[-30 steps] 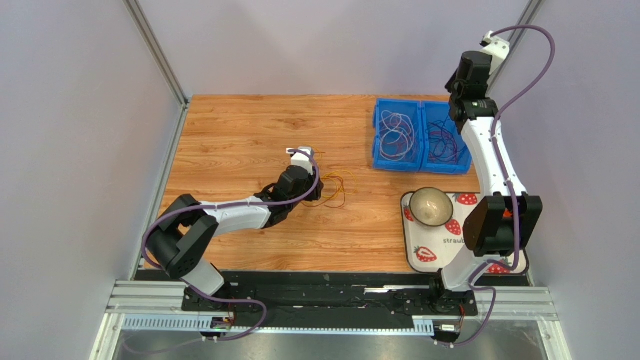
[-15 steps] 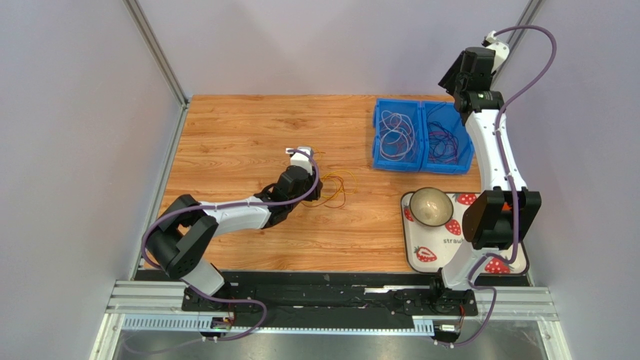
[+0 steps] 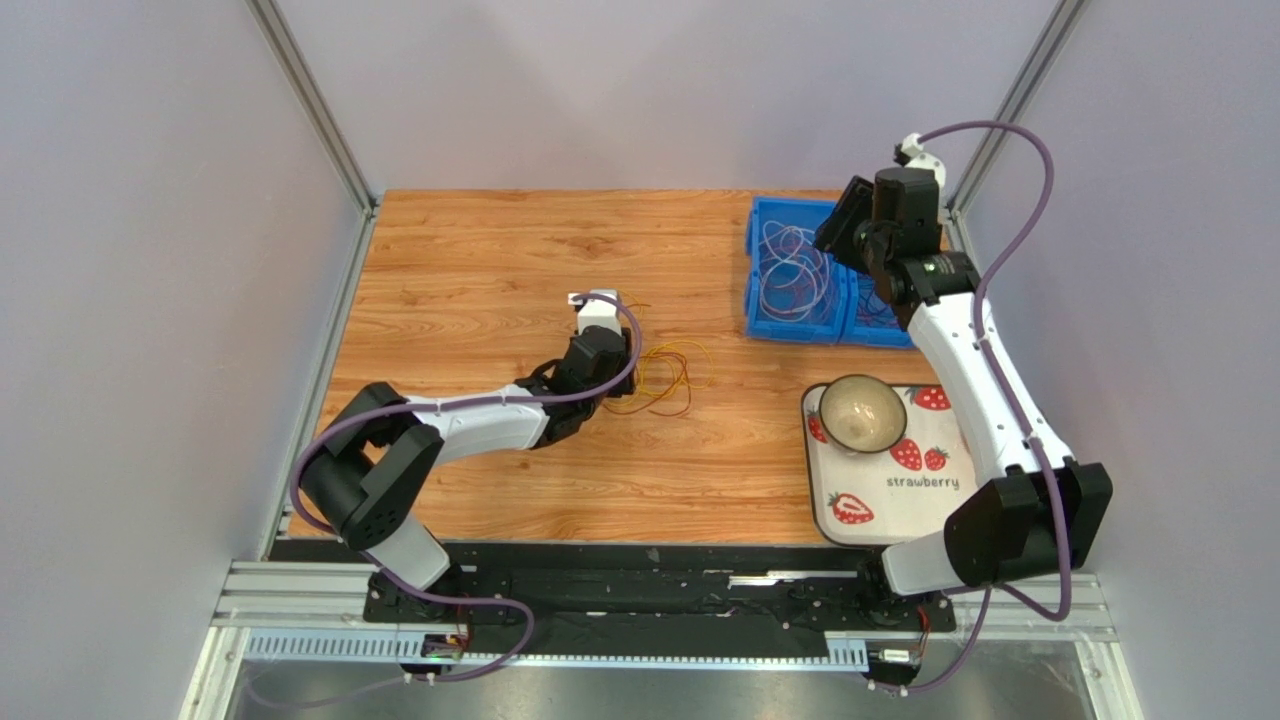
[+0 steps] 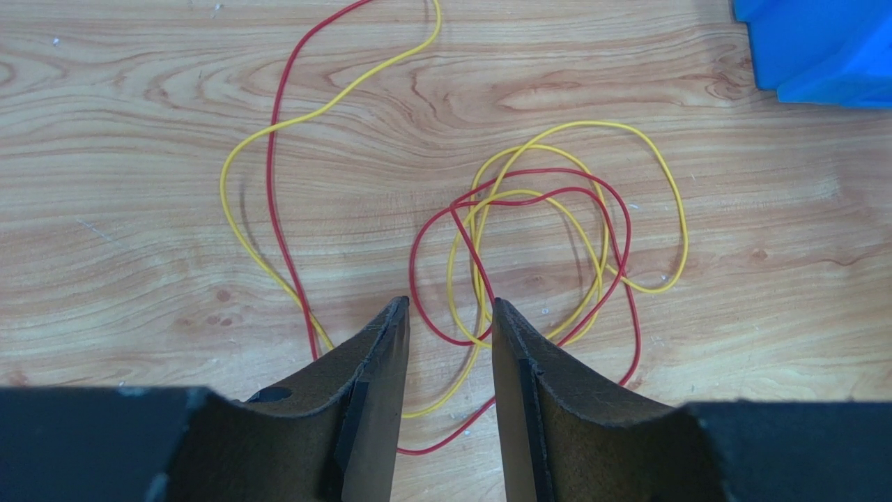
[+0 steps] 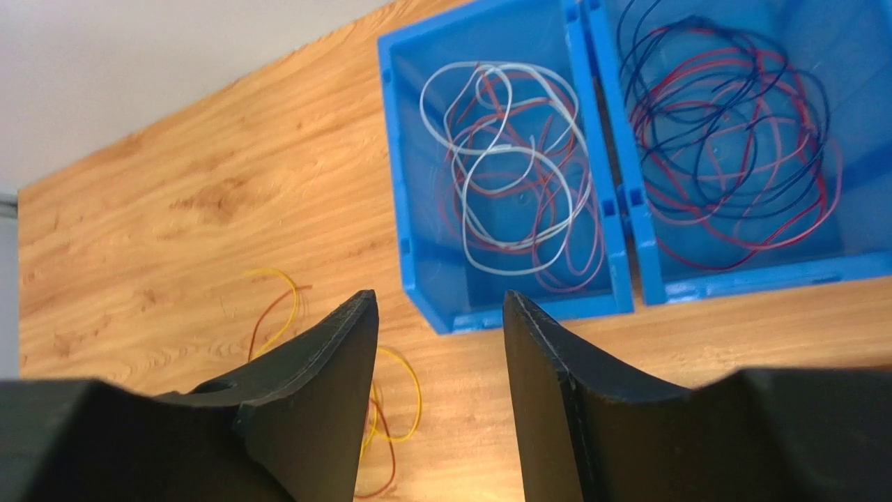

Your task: Untangle the cables

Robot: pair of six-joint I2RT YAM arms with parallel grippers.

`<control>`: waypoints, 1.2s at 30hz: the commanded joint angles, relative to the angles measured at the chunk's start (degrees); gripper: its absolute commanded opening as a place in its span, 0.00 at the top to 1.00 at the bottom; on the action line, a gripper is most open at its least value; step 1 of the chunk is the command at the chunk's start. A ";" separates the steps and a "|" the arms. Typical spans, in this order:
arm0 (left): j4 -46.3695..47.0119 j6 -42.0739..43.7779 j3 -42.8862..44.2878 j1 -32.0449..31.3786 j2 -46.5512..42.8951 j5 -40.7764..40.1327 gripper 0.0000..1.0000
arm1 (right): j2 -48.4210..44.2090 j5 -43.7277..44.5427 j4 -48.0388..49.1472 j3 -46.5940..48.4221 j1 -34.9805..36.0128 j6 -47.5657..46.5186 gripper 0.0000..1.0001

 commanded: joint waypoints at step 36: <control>-12.98 4.19 18.63 -0.17 -8.40 9.02 1.00 | -20.26 -10.13 0.06 -18.58 6.75 3.61 0.50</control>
